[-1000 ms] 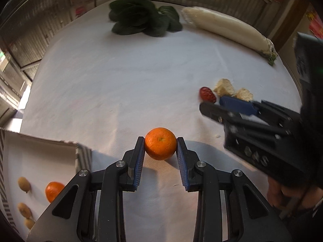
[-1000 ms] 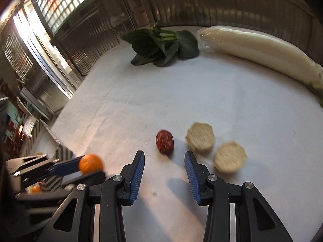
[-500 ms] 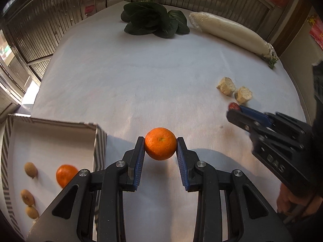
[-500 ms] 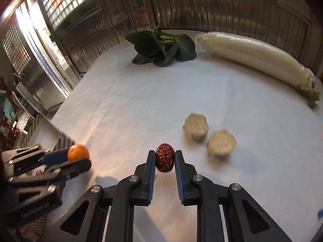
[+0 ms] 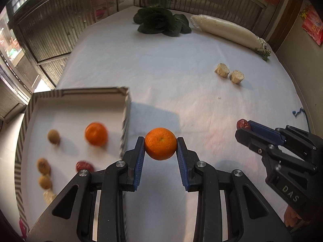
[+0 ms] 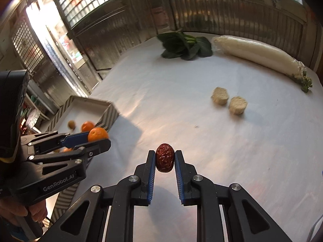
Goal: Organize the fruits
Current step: 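Carry the mandarin and jujube in both grippers over the striped box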
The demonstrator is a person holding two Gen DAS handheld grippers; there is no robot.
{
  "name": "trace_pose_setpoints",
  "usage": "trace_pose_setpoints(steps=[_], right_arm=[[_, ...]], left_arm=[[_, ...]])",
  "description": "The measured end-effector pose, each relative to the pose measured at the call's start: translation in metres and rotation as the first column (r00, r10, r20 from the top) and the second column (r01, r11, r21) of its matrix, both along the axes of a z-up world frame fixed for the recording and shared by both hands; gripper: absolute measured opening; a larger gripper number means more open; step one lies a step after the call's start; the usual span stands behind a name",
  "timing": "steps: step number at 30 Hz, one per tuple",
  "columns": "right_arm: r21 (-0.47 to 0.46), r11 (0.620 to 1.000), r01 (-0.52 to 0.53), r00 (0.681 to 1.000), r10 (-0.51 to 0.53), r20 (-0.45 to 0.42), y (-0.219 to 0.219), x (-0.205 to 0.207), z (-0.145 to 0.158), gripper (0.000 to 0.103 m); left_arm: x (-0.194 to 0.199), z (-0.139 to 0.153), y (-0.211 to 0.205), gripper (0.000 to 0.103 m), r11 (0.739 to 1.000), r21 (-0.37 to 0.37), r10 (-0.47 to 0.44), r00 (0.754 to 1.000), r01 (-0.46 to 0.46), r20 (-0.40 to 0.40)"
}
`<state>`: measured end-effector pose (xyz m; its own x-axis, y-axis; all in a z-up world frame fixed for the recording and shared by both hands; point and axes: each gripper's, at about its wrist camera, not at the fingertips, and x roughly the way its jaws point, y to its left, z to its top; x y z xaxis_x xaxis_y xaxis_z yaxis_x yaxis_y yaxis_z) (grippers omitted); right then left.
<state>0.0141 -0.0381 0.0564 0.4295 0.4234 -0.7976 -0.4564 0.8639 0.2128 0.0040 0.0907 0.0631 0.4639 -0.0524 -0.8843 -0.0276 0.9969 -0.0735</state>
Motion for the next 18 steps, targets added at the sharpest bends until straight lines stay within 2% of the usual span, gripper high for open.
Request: trace_pose_setpoints(steps=[18], right_arm=[[0.001,0.981,-0.194,0.980,0.194,0.039,0.076,-0.051,0.021,0.018]], left_arm=[[-0.062,0.011,0.059,0.030,0.991,0.015,0.136,0.990,-0.136,0.026]])
